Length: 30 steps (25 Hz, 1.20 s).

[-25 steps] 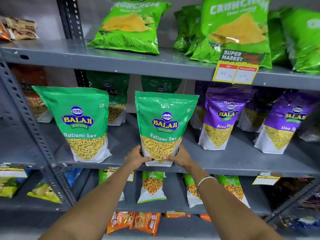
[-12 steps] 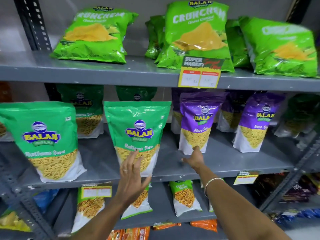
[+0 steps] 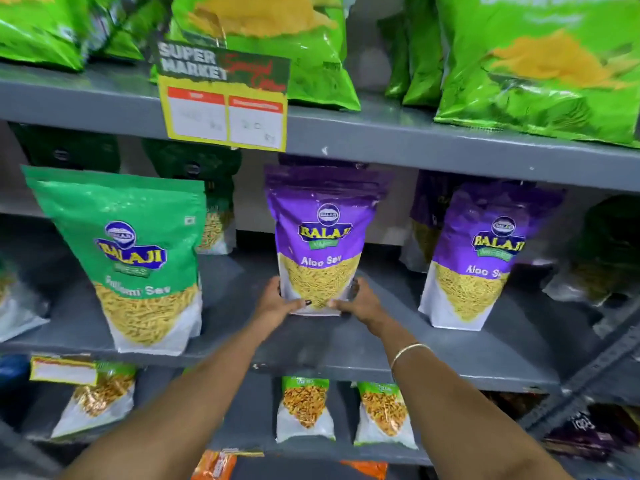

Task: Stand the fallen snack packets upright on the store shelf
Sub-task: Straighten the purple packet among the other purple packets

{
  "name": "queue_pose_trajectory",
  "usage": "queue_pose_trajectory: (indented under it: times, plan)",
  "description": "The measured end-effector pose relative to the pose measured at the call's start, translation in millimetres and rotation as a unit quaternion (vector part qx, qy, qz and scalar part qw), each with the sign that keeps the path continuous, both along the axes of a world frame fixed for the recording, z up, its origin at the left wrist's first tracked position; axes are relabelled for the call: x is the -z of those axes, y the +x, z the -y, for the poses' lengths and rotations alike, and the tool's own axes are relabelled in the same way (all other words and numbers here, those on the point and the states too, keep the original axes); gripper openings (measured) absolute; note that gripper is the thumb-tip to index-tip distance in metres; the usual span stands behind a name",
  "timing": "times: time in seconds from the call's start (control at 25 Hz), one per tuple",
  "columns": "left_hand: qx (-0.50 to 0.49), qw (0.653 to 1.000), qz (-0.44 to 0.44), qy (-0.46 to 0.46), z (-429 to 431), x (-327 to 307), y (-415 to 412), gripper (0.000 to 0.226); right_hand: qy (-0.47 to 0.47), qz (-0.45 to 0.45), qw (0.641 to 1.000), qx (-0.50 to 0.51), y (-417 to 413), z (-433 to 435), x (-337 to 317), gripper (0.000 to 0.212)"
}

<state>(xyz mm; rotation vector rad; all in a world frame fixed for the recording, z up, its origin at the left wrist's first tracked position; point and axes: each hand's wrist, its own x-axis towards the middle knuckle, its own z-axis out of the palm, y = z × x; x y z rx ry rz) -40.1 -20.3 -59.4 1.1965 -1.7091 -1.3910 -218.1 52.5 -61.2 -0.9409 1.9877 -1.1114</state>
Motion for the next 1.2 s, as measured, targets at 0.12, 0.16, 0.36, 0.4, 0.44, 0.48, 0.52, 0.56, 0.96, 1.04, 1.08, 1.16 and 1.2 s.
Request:
queue_pose_trajectory:
  times: [0.12, 0.16, 0.36, 0.4, 0.44, 0.48, 0.52, 0.56, 0.96, 1.04, 1.08, 1.16, 1.2]
  plan:
    - [-0.035, 0.999, 0.009, 0.013, -5, -1, -3, 0.042, -0.029, 0.037, 0.999, -0.005, 5, 4, -1, 0.081]
    - [-0.044, 0.999, 0.005, 0.015, -9, -2, -1, 0.043, -0.036, 0.042, 0.998, -0.010, 4, 5, 7, 0.092]
    - [-0.035, 0.999, 0.008, -0.002, -34, 0, 17, 0.048, -0.031, 0.027, 0.999, -0.034, 14, -23, 19, 0.105]
    - [-0.033, 0.999, 0.015, -0.008, -39, 0, 21, 0.048, -0.025, 0.019, 0.999, -0.027, 24, -36, 7, 0.097]
    - [-0.033, 0.999, 0.024, -0.011, -43, 1, 25, 0.047, -0.019, 0.007, 0.999, -0.025, 31, -45, 0, 0.091]
    - [-0.031, 0.999, 0.030, -0.013, -47, -1, 28, 0.047, -0.012, -0.004, 1.000, -0.022, 35, -53, -3, 0.088]
    - [-0.028, 0.999, 0.033, -0.015, -52, -3, 31, 0.047, -0.009, -0.015, 1.000, -0.023, 39, -58, -6, 0.086]
    - [-0.022, 0.999, 0.034, -0.018, -57, -5, 33, 0.047, -0.004, -0.020, 1.000, -0.023, 43, -65, -9, 0.085]
    - [-0.010, 0.992, 0.116, -0.045, -74, -8, 44, 0.054, -0.014, 0.004, 1.000, -0.023, 51, -86, -9, 0.080]
    - [-0.005, 0.992, 0.117, -0.039, -74, -8, 42, 0.059, -0.015, 0.009, 1.000, -0.021, 52, -85, -9, 0.080]
    - [-0.001, 0.992, 0.123, -0.038, -76, -9, 41, 0.064, -0.012, 0.009, 1.000, -0.022, 52, -84, -8, 0.080]
    - [-0.021, 0.982, 0.168, -0.089, -83, -10, 42, 0.081, 0.003, 0.004, 1.000, -0.028, 51, -84, -10, 0.083]
    - [-0.059, 0.966, 0.194, -0.161, -87, -9, 44, 0.088, 0.013, -0.002, 1.000, -0.027, 49, -86, -13, 0.086]
